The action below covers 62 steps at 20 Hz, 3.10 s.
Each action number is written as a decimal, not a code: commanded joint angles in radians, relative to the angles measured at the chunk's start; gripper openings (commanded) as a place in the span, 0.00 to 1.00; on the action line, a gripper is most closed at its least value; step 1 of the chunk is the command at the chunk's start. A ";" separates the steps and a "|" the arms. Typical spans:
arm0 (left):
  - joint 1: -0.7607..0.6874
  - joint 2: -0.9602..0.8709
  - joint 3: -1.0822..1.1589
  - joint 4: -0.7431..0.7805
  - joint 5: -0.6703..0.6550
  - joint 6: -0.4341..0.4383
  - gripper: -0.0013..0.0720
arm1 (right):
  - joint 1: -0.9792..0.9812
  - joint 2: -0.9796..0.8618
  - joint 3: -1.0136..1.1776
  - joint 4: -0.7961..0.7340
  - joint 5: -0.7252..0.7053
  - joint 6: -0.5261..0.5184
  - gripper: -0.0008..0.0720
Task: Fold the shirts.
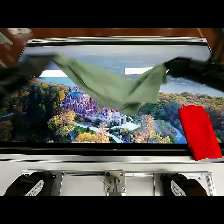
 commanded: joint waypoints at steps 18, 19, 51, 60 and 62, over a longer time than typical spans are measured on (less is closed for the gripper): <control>0.164 0.212 0.003 0.701 -0.700 -0.542 0.06 | 0.000 0.119 0.257 0.013 -0.501 0.062 0.09; 0.164 0.212 -0.083 0.674 -0.727 -0.572 0.06 | 0.000 0.058 0.257 0.077 -0.541 0.062 0.09; 0.164 0.210 -0.767 0.199 -0.445 -0.449 0.06 | -0.429 -0.523 -0.489 0.069 0.399 0.043 0.88; 0.164 0.210 -0.767 0.188 -0.446 -0.450 0.06 | -0.194 -0.525 -0.535 0.083 0.105 0.090 0.61; 0.164 0.210 -0.767 0.188 -0.445 -0.449 0.06 | -0.171 -0.525 -0.535 0.083 0.089 0.106 0.39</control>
